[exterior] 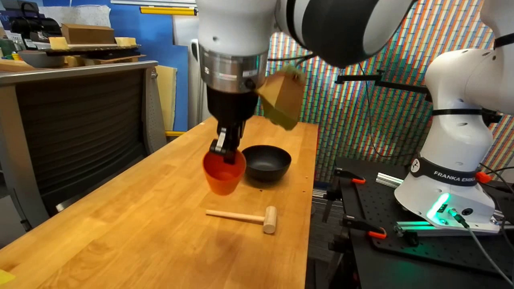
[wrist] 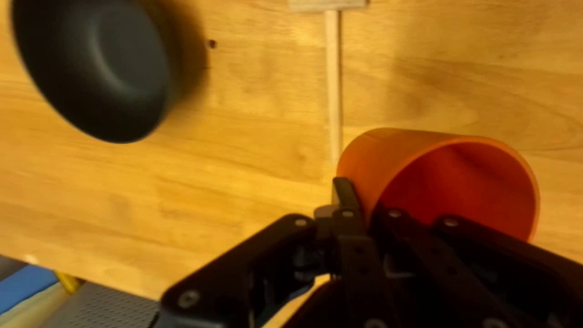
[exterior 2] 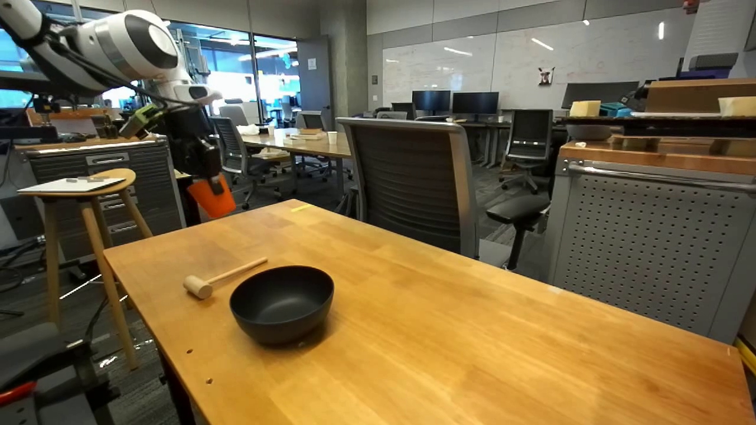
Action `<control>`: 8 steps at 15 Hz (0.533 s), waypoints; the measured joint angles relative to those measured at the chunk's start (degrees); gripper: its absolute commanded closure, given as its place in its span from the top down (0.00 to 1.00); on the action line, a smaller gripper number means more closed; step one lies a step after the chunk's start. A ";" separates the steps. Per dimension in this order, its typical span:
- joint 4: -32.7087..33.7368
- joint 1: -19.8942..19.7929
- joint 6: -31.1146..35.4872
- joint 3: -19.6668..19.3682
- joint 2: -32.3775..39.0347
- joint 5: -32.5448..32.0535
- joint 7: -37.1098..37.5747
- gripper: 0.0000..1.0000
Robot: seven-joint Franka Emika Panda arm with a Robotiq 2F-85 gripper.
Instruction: Put the cup in the bowl
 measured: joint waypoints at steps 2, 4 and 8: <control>-1.14 -2.75 -5.77 -0.35 -5.33 -1.51 1.40 0.01; -3.26 -6.50 -8.39 -0.49 -9.53 -2.95 3.33 0.01; -8.37 -13.53 -8.74 -0.61 -12.99 -4.29 10.16 0.01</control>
